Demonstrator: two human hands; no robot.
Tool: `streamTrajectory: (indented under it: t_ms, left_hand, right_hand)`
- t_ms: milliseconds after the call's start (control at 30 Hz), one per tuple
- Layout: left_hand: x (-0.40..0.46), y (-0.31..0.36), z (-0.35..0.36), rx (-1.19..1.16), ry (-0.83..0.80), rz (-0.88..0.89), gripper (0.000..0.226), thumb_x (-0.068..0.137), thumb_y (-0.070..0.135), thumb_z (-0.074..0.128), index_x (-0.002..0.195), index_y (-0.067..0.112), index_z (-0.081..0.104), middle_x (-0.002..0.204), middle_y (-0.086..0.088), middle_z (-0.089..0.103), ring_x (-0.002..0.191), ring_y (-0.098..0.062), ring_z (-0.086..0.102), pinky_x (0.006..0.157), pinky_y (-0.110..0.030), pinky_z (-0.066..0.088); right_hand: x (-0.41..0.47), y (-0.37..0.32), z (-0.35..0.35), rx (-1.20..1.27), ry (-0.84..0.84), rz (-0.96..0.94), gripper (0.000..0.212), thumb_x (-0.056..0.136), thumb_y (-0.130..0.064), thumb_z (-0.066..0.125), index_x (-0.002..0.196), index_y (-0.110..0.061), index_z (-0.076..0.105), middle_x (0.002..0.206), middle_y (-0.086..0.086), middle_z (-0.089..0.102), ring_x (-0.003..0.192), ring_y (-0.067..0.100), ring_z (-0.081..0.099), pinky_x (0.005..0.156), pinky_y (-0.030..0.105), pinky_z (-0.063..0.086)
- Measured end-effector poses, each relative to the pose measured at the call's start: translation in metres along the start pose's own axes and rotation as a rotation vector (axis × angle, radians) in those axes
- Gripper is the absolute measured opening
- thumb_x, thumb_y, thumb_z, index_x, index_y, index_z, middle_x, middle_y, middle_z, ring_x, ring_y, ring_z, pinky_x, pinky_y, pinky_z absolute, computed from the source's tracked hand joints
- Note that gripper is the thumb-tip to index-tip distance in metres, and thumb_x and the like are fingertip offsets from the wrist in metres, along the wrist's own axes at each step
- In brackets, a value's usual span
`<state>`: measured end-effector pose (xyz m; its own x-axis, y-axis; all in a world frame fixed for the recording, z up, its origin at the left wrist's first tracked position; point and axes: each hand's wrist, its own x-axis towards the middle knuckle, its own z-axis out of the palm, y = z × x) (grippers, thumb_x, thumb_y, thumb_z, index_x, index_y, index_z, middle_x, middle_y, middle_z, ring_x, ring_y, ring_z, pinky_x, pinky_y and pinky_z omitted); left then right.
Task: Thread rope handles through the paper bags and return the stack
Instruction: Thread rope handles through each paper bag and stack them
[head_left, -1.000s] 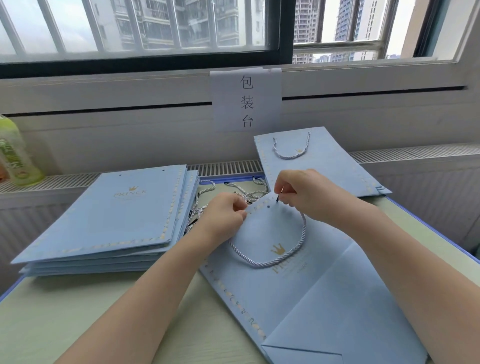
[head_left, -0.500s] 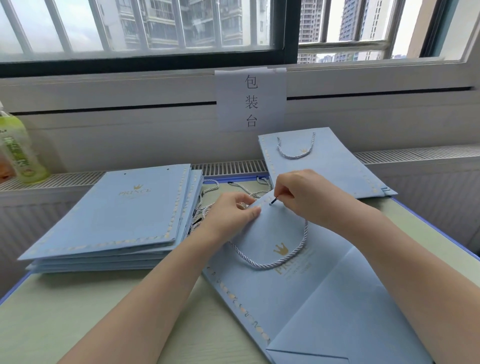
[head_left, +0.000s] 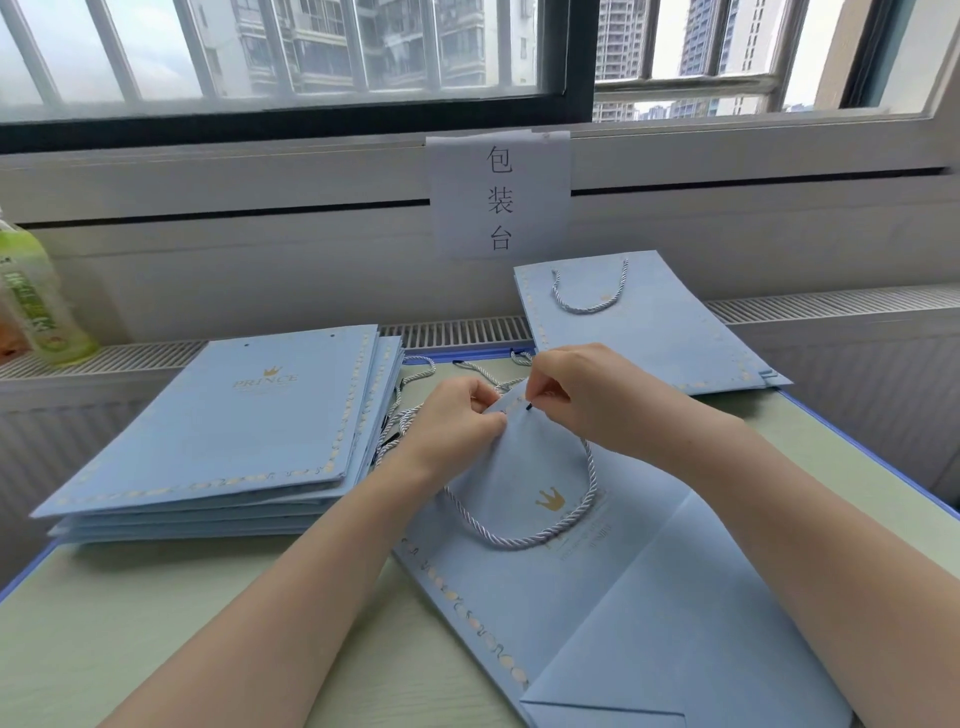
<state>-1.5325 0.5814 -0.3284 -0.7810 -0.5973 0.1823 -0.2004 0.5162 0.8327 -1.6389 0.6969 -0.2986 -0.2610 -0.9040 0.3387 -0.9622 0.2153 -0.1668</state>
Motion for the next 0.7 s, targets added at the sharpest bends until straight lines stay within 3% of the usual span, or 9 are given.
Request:
streamTrajectory:
  t_ms: [133, 267, 433, 567, 700]
  left_hand:
    - [-0.001, 0.001, 0.001, -0.027, -0.002, -0.004, 0.018, 0.084, 0.000, 0.057, 0.078, 0.017, 0.056, 0.071, 0.003, 0.061, 0.065, -0.007, 0.056, 0.059, -0.015, 0.043]
    - [0.000, 0.003, -0.001, -0.133, -0.027, -0.032, 0.015, 0.079, 0.001, 0.061, 0.075, 0.016, 0.057, 0.069, 0.001, 0.061, 0.063, -0.010, 0.056, 0.060, -0.023, 0.044]
    - [0.001, 0.005, -0.015, -0.343, -0.103, -0.157, 0.021, 0.075, -0.004, 0.050, 0.069, 0.010, 0.064, 0.067, -0.009, 0.061, 0.059, -0.019, 0.054, 0.057, -0.023, 0.045]
    - [0.001, 0.007, -0.023, -0.427, -0.153, -0.211, 0.034, 0.081, -0.011, 0.035, 0.069, 0.006, 0.062, 0.062, -0.006, 0.060, 0.053, -0.013, 0.054, 0.046, -0.016, 0.045]
    - [-0.002, 0.009, -0.027, -0.517, -0.218, -0.222, 0.032, 0.084, -0.009, 0.035, 0.080, 0.004, 0.064, 0.072, -0.009, 0.063, 0.057, -0.014, 0.057, 0.049, -0.016, 0.048]
  right_hand:
    - [0.001, 0.001, 0.006, 0.046, -0.012, -0.002, 0.013, 0.089, -0.011, 0.054, 0.091, -0.010, 0.066, 0.089, 0.003, 0.061, 0.085, 0.019, 0.052, 0.077, 0.030, 0.042]
    - [0.002, 0.008, 0.007, 0.201, 0.050, 0.101, 0.007, 0.084, -0.015, 0.063, 0.089, -0.020, 0.064, 0.094, -0.002, 0.049, 0.093, 0.016, 0.047, 0.080, 0.027, 0.039]
    - [0.003, 0.015, 0.005, 0.367, 0.066, 0.247, 0.027, 0.078, -0.023, 0.072, 0.096, -0.026, 0.052, 0.101, -0.004, 0.044, 0.097, 0.014, 0.041, 0.080, 0.022, 0.032]
    - [0.004, 0.016, 0.006, 0.373, 0.023, 0.352, 0.056, 0.077, -0.035, 0.073, 0.124, -0.024, 0.044, 0.117, 0.001, 0.045, 0.116, 0.016, 0.036, 0.089, 0.027, 0.034]
    - [0.003, 0.012, 0.002, 0.482, 0.052, 0.285, 0.055, 0.081, -0.035, 0.070, 0.127, -0.022, 0.044, 0.098, -0.010, 0.050, 0.095, 0.010, 0.050, 0.078, 0.020, 0.039]
